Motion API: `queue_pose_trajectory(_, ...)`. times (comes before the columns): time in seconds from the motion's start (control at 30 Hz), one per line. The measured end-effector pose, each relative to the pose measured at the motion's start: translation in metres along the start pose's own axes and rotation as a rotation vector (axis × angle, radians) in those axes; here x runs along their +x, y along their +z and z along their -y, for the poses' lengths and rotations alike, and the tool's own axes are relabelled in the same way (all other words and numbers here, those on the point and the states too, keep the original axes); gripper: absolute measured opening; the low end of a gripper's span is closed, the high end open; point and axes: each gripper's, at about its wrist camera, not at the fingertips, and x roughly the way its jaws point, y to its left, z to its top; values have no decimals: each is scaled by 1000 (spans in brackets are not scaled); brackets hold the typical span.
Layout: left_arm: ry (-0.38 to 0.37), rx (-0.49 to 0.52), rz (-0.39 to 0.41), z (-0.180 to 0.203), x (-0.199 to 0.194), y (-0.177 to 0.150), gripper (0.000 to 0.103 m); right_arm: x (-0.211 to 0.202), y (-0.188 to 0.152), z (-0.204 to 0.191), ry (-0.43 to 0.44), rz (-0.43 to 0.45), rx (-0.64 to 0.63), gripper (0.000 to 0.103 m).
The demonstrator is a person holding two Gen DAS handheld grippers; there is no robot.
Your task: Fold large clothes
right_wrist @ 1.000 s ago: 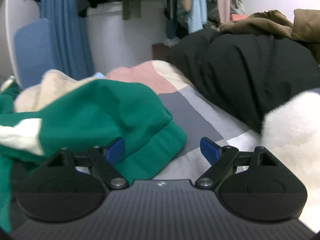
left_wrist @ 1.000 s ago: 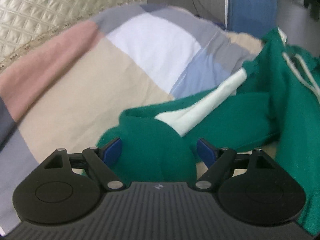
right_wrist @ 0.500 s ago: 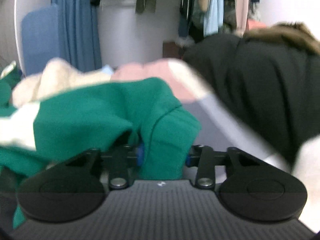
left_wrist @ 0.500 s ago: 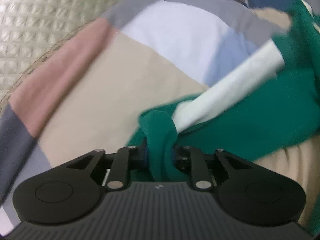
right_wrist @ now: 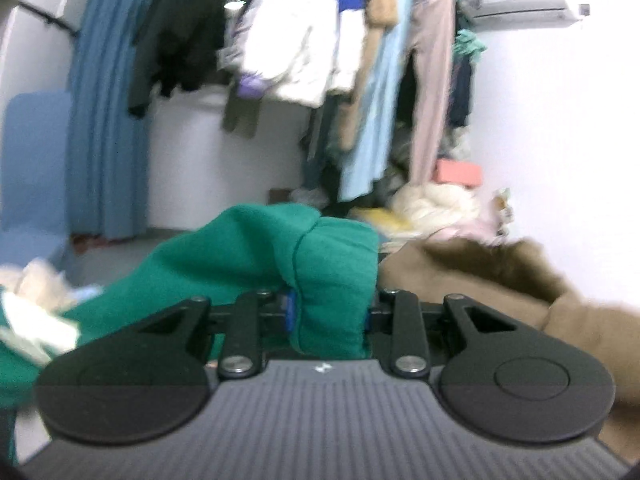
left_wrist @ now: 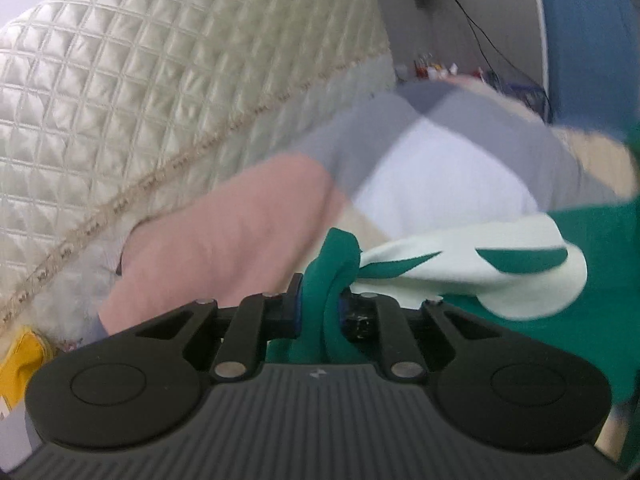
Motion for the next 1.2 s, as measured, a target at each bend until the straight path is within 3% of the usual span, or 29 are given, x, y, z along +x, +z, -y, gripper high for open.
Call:
queue_pose_trajectory(0.17, 45, -48, -3, -14, 25, 26, 17, 28, 14, 4, -76, -49, -2, 30)
queue_pose_trajectory(0.37, 102, -47, -40, -7, 84, 8, 17, 92, -27, -11, -132, -184, -12, 31)
queue_pose_trajectory(0.47, 139, 2, -35, 5, 103, 3, 17, 118, -56, -10, -116, -241, 22, 31)
queue_pose_trajectory(0.57, 152, -22, -38, 6, 118, 5, 18, 139, -83, -4, -99, -292, 65, 32)
queue_pose_trajectory(0.7, 167, 1, -35, 9, 120, 3, 18, 147, -94, -7, -74, -272, 59, 34)
queue_pose_trajectory(0.8, 156, 1, -40, 7, 114, 4, 19, 146, -87, -2, -53, -279, 127, 38)
queue_pose_trajectory(0.87, 137, -8, -36, 6, 101, 5, 24, 139, -82, -1, -45, -288, 155, 46)
queue_pose_trajectory(0.9, 132, -8, -35, 6, 94, 4, 38, 133, -79, 1, -37, -287, 175, 57)
queue_pose_trajectory(0.93, 126, -8, -34, 5, 87, 3, 59, 124, -79, 2, -24, -282, 196, 72)
queue_pose_trajectory(0.97, 117, -16, -31, 4, 80, 1, 67, 117, -75, 2, -3, -278, 217, 77)
queue_pose_trajectory(1.07, 17, -100, -31, -2, 50, -10, 70, 89, -69, -2, 33, -299, 214, 78)
queue_pose_trajectory(1.2, -62, -102, -30, 2, 8, -24, 70, 37, -56, -8, 117, -291, 255, 78)
